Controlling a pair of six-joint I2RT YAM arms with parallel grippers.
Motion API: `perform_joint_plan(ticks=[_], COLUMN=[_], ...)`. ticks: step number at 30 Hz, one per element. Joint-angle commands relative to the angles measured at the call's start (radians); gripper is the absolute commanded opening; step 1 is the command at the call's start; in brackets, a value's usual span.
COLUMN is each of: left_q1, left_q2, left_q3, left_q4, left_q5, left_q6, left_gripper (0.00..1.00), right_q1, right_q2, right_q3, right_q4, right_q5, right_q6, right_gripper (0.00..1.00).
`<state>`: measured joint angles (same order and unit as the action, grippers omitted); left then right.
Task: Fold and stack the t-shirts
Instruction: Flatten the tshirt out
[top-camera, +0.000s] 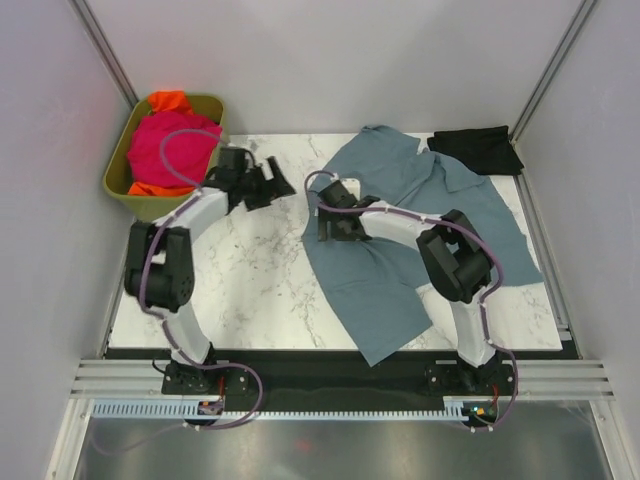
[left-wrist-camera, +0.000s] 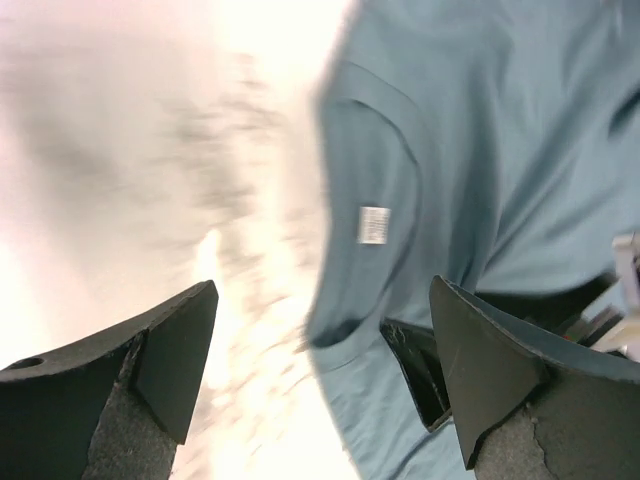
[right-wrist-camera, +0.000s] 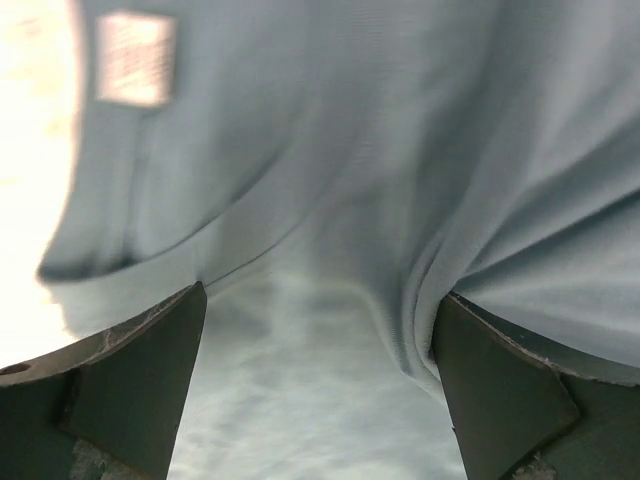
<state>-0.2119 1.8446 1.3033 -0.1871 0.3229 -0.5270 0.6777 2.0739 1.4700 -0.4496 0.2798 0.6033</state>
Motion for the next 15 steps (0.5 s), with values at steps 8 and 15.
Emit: perform_joint_plan(ticks=[8,15], left_q1=[0.152,0.031], left_q2=[-0.341,-0.272], left_q3=[-0.199,-0.144], left_q4=[-0.034,-0.043], left_q5=[-0.05,-0.074], left_q6=[0.022,0.016], left_gripper=[0.94,0.91], right_q1=[0.204,0.103], right_q2=[0.158,-0.056], right_q3=[0.219,0.305], right_q4=[-0.088,-0.204], right_q5=[-0.065,-0.042], right_q6=[0.119,-0.049], right_gripper=[0.98,0.98])
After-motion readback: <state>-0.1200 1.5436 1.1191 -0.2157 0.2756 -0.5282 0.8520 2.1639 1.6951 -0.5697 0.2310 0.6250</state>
